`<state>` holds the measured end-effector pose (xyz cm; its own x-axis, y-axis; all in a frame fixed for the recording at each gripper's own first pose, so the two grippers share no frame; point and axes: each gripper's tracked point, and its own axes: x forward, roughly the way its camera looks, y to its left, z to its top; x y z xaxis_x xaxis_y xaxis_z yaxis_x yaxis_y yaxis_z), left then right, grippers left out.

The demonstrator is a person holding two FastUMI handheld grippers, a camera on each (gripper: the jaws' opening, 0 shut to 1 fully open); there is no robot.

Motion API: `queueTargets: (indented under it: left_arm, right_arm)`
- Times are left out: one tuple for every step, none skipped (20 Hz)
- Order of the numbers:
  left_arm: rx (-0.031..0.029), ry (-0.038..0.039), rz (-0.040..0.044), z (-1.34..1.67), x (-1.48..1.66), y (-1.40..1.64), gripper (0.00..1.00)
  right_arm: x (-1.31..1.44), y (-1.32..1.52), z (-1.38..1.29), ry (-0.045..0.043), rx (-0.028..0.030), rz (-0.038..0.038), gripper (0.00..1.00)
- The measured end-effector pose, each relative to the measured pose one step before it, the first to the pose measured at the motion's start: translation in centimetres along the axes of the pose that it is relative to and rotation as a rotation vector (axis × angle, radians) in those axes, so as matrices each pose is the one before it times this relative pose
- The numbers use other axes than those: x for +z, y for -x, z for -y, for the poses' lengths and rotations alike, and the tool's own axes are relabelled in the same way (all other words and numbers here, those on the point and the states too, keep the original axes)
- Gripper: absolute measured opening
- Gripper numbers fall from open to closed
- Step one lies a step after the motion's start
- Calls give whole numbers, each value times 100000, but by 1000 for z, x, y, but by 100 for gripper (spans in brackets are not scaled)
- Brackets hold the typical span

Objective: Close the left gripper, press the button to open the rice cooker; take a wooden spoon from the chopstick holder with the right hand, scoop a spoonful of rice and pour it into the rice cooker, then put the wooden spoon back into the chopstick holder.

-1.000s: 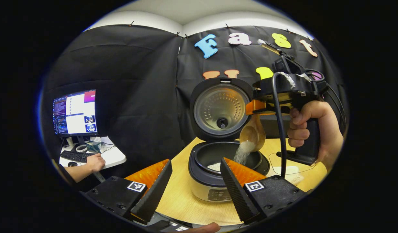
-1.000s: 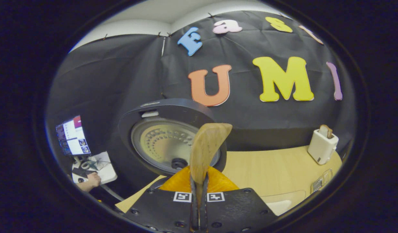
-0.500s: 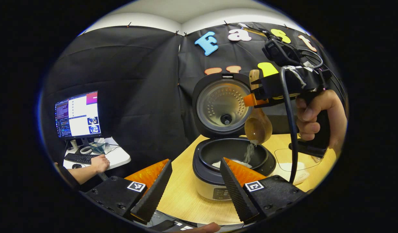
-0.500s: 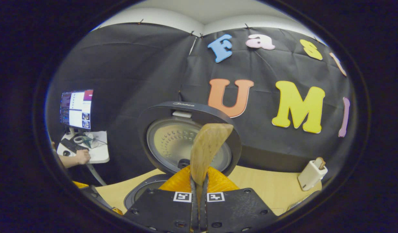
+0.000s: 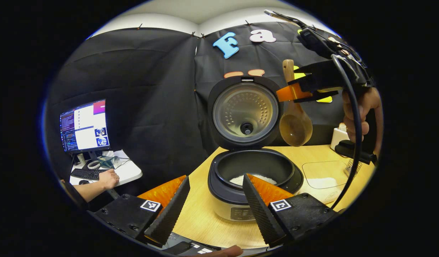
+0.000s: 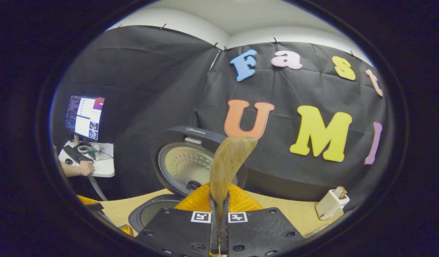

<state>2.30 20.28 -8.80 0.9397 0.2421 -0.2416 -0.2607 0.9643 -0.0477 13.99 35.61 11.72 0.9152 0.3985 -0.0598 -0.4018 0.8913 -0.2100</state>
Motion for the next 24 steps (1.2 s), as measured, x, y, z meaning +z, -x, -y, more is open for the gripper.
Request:
queueTargets:
  left_arm:
    - [-774, 471, 487, 483, 196, 168, 95]
    - [-751, 43, 355, 398, 90, 61, 95]
    - [-623, -384, 303, 476, 133, 73, 95]
    - [-641, -576, 293, 512, 128, 109, 95]
    - [-611, -699, 688, 453, 211, 168, 95]
    - [-482, -546, 476, 442, 118, 60, 95]
    - [-466, -619, 479, 501, 186, 119, 95]
    - [-371, -485, 577, 444, 170, 62, 95]
    - [-621, -260, 316, 611, 168, 116, 95]
    - [-815, -177, 354, 510, 177, 71, 95]
    - [-850, -408, 426, 597, 162, 32, 95]
    - [-908, -617, 494, 629, 217, 56, 95]
    - [-818, -946, 481, 707, 244, 151, 95]
    - [-601, -846, 824, 607, 296, 151, 95]
    - [-462, -631, 940, 549, 273, 43, 95]
    - [-740, -701, 624, 820, 195, 138, 95]
    - [-1122, -1178, 905, 828, 268, 127, 95]
    - [-1119, -1310, 567, 672, 232, 133, 95]
    - [-744, -978, 648, 559, 203, -33, 96]
    - [-480, -364, 337, 393, 75, 159, 97]
    - [-795, 194, 313, 512, 88, 7, 99]
    - [-1023, 517, 349, 516, 103, 65, 100]
    - [-1187, 616, 159, 494, 70, 28, 100]
    - [-1191, 335, 19, 487, 91, 23, 99]
  right_arm:
    - [97, 489, 1024, -1451, -1013, 476, 2]
    - [151, 396, 1076, -1203, -1174, 581, 2]
    - [1, 388, 1386, -547, -1603, 421, 2]
    - [-23, 442, 1484, -264, -2137, 298, 3]
    - [-170, 415, 1446, -290, -1754, 308, 2]
    - [-57, 329, 1538, -598, -1684, 145, 3]
    - [-182, 325, 1600, -1143, -1722, 95, 3]
    - [-296, 309, 1452, -1044, -1657, -534, 2]
    - [-271, 214, 1555, -859, -1723, -789, 4]
    - [-322, 169, 1723, -1219, -1965, -812, 3]
    - [-235, 175, 1629, -1347, -2002, -593, 3]
    - [-221, 227, 1705, -854, -2036, -277, 3]
    - [-248, 97, 1795, -660, -2339, 63, 2]
    - [-253, 113, 1820, -537, -2548, -93, 3]
    - [-339, 266, 1878, -604, -2297, -428, 2]
    - [-382, 230, 1657, -693, -2270, -146, 4]
    - [-208, -5, 1844, -629, -2666, 168, 4]
    - [-362, 40, 1859, -692, -2784, -77, 3]
    - [-340, -7, 1707, -600, -2863, -208, 4]
    - [-528, -140, 1638, -376, -2697, -329, 4]
    - [-457, -199, 1473, -138, -2370, -686, 4]
    - [-570, -215, 1251, 89, -2329, -406, 4]
    - [-546, -297, 1240, 58, -2480, -476, 3]
    - [-603, -249, 1185, 158, -2232, -723, 3]
